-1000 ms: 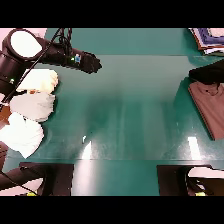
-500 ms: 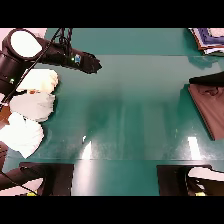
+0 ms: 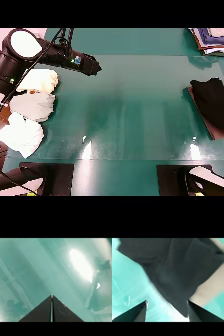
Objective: Fold the shirts.
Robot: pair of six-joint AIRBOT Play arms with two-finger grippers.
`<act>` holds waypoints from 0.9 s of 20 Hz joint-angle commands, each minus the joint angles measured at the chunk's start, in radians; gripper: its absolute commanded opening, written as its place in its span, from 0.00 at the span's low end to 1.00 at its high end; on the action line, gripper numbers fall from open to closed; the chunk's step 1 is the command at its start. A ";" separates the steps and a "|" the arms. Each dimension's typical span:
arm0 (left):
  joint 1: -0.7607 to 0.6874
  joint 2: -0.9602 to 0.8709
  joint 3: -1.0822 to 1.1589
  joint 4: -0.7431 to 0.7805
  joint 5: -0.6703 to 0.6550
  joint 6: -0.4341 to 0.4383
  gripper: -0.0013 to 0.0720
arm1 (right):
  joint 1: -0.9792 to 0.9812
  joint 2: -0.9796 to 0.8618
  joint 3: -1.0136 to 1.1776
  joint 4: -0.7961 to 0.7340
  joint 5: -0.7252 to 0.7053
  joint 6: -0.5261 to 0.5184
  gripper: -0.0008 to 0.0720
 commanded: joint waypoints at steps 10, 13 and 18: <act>0.000 0.000 0.000 -0.002 -0.037 0.008 0.05 | 0.353 0.086 -0.120 0.222 -0.027 0.000 0.80; 0.000 0.000 0.000 -0.002 -0.010 0.008 0.05 | 0.585 0.086 -0.120 0.221 -0.053 -0.002 0.77; 0.000 0.000 0.001 -0.002 0.047 0.008 0.05 | 0.836 0.086 -0.120 0.219 -0.053 -0.053 0.04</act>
